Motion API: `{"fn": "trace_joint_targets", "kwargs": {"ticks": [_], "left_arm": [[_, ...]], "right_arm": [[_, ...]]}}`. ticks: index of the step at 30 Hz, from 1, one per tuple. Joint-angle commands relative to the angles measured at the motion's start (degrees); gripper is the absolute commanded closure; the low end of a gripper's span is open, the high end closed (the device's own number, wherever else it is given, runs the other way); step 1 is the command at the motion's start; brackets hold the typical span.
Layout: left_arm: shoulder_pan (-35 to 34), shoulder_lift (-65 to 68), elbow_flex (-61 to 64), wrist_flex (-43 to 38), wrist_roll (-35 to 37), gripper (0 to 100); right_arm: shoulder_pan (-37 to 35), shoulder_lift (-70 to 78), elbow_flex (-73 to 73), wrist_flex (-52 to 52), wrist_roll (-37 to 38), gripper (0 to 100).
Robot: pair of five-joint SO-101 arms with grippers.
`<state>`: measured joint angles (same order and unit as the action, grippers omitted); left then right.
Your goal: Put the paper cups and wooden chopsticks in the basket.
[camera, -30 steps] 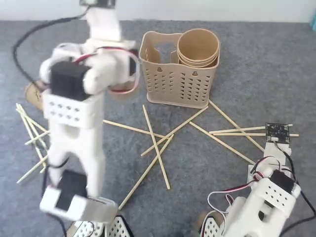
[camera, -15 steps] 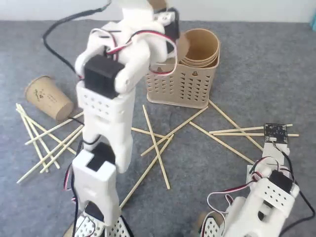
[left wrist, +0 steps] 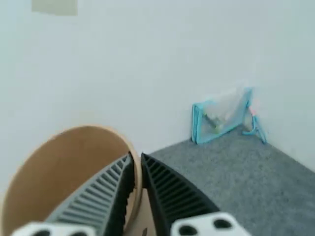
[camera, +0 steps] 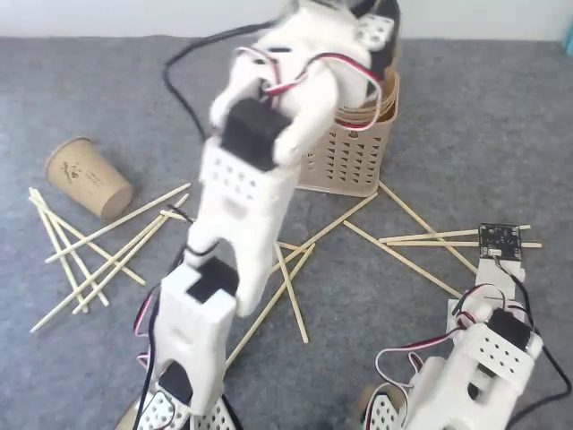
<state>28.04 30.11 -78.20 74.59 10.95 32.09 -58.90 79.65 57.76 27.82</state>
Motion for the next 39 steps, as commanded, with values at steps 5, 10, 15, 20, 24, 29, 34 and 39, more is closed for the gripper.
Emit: {"fn": "trace_joint_targets", "kwargs": {"ticks": [5, 10, 15, 20, 24, 29, 34, 39], "left_arm": [[-0.6, 4.7, -0.4, -1.1, -4.0, 99], [-0.6, 6.3, -0.3, 0.2, -9.9, 99], [-0.9, 6.3, -0.4, 4.0, -13.9, 98], [-0.7, 5.8, -0.7, 10.9, -15.8, 78], [-1.0, 5.8, -5.3, 14.3, -15.8, 74], [-2.5, 5.7, -18.4, 21.9, -16.4, 80], [-12.8, -2.0, -16.6, 26.0, -15.9, 85], [-30.8, -3.8, -16.0, 25.8, -15.9, 89]], "right_arm": [[-0.7, -1.4, -0.3, -0.9, -0.1, 99.1], [-0.7, -1.4, -0.3, -0.8, 0.7, 99.1], [-0.7, -1.4, -0.3, -0.9, 0.8, 99.1], [-0.7, -1.4, -0.3, -1.0, 0.8, 99.1], [-0.7, -1.4, -0.2, -1.0, 0.7, 99.1], [-0.7, -1.4, -0.2, -0.9, 0.6, 99.1], [-0.7, -1.5, -0.1, -0.7, 0.6, 99.1], [-0.7, -1.5, -0.1, -0.7, 0.6, 99.1]]}}
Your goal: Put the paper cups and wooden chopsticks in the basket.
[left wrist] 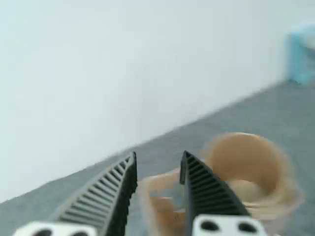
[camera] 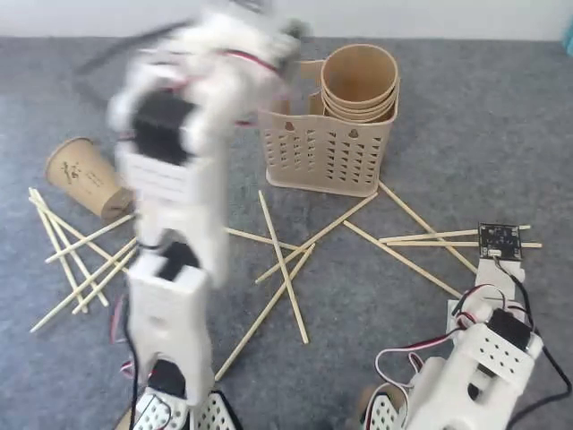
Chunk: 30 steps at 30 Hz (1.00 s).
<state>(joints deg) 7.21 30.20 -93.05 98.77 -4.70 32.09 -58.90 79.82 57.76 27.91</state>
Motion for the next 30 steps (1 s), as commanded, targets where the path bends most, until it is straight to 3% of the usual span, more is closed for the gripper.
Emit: {"fn": "trace_joint_targets", "kwargs": {"ticks": [1, 8, 12, 14, 22, 30], "left_arm": [[-13.2, -3.4, -1.2, 1.6, -0.3, 89], [-30.1, 3.0, -1.2, 1.8, -0.2, 89], [-37.8, 4.1, -0.6, 2.0, 2.1, 98], [-40.7, 3.8, 2.8, 2.0, 3.6, 99], [-44.0, -5.8, 27.5, 1.4, 3.3, 98], [-44.0, -4.7, 40.8, -10.2, 2.2, 98]], "right_arm": [[-0.7, -1.5, -0.3, -0.7, 0.5, 99.1], [-0.7, -1.5, -0.3, -0.6, 0.5, 99.1], [-0.6, -1.5, -0.3, -0.6, 0.5, 99.1], [-0.6, -1.5, -0.3, -0.5, 0.5, 99.1], [-0.6, -1.5, -0.3, 0.0, 0.5, 99.1], [-0.6, -1.5, -0.3, 0.1, 0.5, 99.1]]}}
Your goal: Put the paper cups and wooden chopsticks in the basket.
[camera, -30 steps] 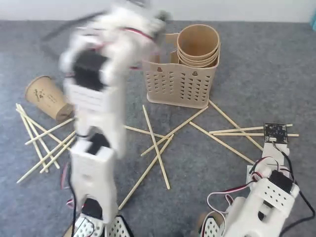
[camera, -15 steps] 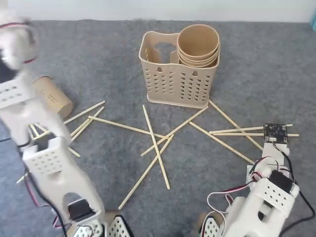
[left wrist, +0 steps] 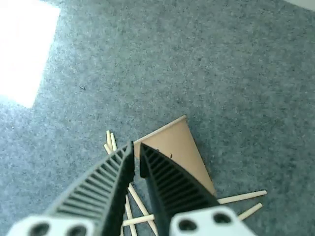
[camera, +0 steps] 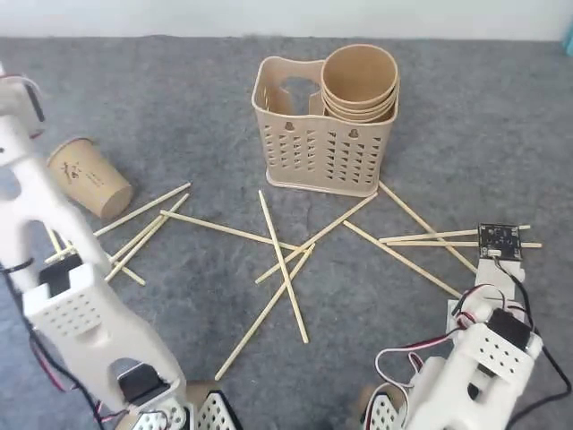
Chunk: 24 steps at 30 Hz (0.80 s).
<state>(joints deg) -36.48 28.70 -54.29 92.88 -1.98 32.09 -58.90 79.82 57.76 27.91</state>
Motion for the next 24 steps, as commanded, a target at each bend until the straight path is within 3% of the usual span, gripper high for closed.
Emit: {"fn": "trace_joint_targets", "kwargs": {"ticks": [1, 17, 20, 24], "left_arm": [[-0.7, -2.5, 3.0, -5.5, -0.5, 98], [-3.1, 18.5, 3.3, -22.7, -0.3, 98], [-2.1, 20.8, 3.3, -21.2, -0.4, 98], [-0.4, 19.5, 3.2, -11.0, -1.4, 98]], "right_arm": [[-0.6, -1.5, -0.3, 0.1, 0.5, 99.1], [-0.6, -1.5, -0.3, 0.1, 0.5, 99.1], [-0.6, -1.5, -0.3, 0.2, 0.5, 99.1], [-0.6, -1.5, -0.3, 0.2, 0.5, 99.1]]}}
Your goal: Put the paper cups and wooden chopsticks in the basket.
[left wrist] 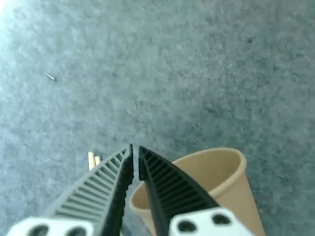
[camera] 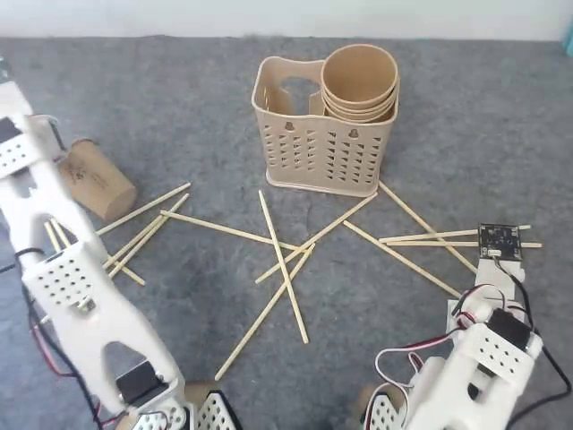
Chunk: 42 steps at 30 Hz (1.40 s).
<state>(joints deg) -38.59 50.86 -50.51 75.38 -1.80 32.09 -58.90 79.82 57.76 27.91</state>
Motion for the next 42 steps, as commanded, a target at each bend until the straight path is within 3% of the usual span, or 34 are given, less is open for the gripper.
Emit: {"fn": "trace_joint_targets", "kwargs": {"ticks": [1, 5, 6, 19, 32, 42], "left_arm": [[2.5, -3.5, -1.1, 10.1, -3.0, 98], [5.4, -5.6, -4.0, 25.1, -8.0, 98], [6.0, -6.2, -3.3, 25.6, -8.3, 99], [10.7, -24.3, 20.1, 25.4, -8.6, 99], [22.9, -53.8, 53.8, 25.3, -11.5, 98], [26.9, -56.4, 60.5, 25.3, -17.4, 98]], "right_arm": [[-0.6, -1.5, -0.3, 0.2, 0.5, 99.1], [-0.6, -1.5, -0.3, 0.2, 0.5, 99.1], [-0.6, -1.5, -0.3, 0.2, 0.5, 99.1], [-0.6, -1.5, -0.3, 0.1, 0.5, 99.1], [-0.6, -1.5, -0.3, 0.1, 0.8, 99.1], [-0.6, -1.5, -0.3, 0.1, 0.9, 99.1]]}}
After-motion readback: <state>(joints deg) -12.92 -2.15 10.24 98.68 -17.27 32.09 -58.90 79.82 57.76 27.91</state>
